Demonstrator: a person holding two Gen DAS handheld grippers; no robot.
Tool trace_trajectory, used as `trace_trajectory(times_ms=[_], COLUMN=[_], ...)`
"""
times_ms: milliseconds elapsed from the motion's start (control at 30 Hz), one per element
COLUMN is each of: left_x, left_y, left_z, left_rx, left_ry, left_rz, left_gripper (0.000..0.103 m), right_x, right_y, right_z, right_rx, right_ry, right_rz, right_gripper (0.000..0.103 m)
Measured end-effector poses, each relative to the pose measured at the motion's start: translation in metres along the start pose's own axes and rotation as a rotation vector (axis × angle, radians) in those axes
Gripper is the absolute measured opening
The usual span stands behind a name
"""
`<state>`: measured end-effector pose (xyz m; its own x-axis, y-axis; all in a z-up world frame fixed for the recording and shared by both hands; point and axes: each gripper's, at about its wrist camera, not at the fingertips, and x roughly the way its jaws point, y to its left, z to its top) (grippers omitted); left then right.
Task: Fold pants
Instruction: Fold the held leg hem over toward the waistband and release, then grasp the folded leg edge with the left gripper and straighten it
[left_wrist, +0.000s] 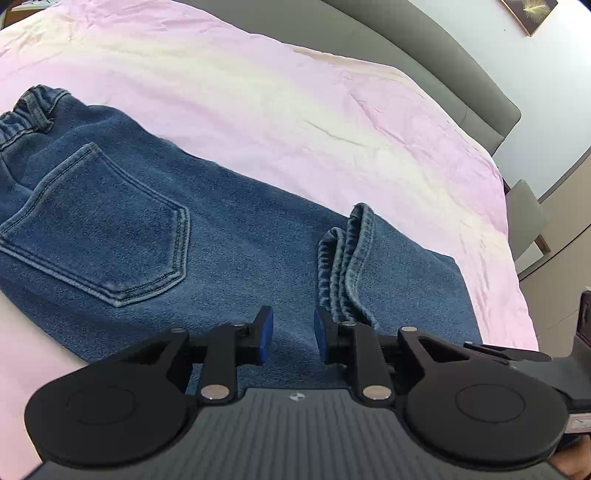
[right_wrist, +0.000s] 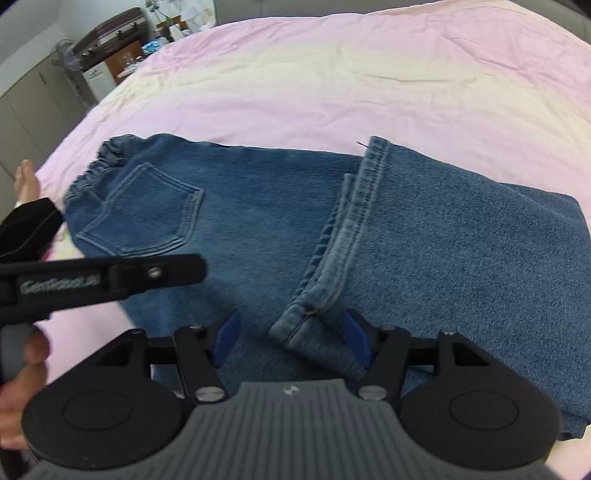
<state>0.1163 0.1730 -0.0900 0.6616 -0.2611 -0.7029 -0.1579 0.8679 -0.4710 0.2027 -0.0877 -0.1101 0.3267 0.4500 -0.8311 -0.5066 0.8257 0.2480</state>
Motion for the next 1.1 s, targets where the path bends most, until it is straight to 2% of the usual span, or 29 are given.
trace_trajectory(times_ms=[100, 167, 267, 333, 500, 533, 567, 600, 767, 800, 833, 900, 933, 1000, 1100], left_x=[0.003, 0.007, 0.023, 0.038, 0.067, 0.068, 0.067, 0.064, 0.020, 0.010, 0.004, -0.002, 0.002, 0.013, 0.021], left_y=[-0.009, -0.017, -0.029, -0.037, -0.050, -0.053, -0.056, -0.061, -0.069, -0.069, -0.070, -0.070, -0.065, -0.046, -0.031], left_z=[0.005, 0.009, 0.011, 0.010, 0.002, 0.000, -0.002, -0.003, 0.000, 0.000, -0.001, -0.006, -0.008, -0.011, -0.016], left_rx=[0.006, 0.007, -0.003, -0.011, 0.006, 0.025, 0.047, 0.074, 0.059, 0.042, 0.042, 0.088, 0.089, 0.009, -0.042], left_ry=[0.005, 0.013, 0.056, 0.093, 0.127, 0.117, 0.103, 0.088, -0.021, -0.022, -0.023, -0.044, -0.026, 0.030, 0.039], left_rz=[-0.036, -0.073, -0.121, -0.116, -0.073, -0.062, -0.041, -0.016, -0.080, -0.084, -0.067, 0.026, 0.052, 0.007, -0.003], left_gripper=[0.027, 0.032, 0.037, 0.037, 0.040, 0.037, 0.022, 0.015, 0.011, 0.004, 0.000, 0.000, 0.000, 0.000, 0.000], right_x=[-0.020, -0.035, -0.045, -0.050, -0.059, -0.061, -0.064, -0.066, -0.077, -0.079, -0.080, -0.083, -0.083, -0.080, -0.075], right_y=[-0.009, -0.021, -0.043, -0.061, -0.098, -0.104, -0.109, -0.116, -0.145, -0.150, -0.154, -0.161, -0.162, -0.164, -0.165], right_z=[0.002, 0.000, -0.003, -0.005, -0.018, -0.021, -0.024, -0.027, -0.036, -0.037, -0.038, -0.041, -0.042, -0.044, -0.047], right_rx=[-0.004, 0.000, -0.013, 0.011, 0.088, 0.094, 0.101, 0.110, 0.140, 0.148, 0.156, 0.169, 0.172, 0.168, 0.176], right_ry=[-0.017, -0.030, -0.043, -0.043, -0.048, -0.051, -0.053, -0.055, -0.071, -0.076, -0.081, -0.090, -0.090, -0.082, -0.090], right_rz=[-0.009, -0.030, -0.117, -0.169, -0.216, -0.222, -0.227, -0.234, -0.283, -0.288, -0.288, -0.288, -0.290, -0.288, -0.257], right_gripper=[0.067, 0.067, 0.067, 0.067, 0.067, 0.067, 0.067, 0.067, 0.067, 0.067, 0.067, 0.066, 0.066, 0.053, 0.044])
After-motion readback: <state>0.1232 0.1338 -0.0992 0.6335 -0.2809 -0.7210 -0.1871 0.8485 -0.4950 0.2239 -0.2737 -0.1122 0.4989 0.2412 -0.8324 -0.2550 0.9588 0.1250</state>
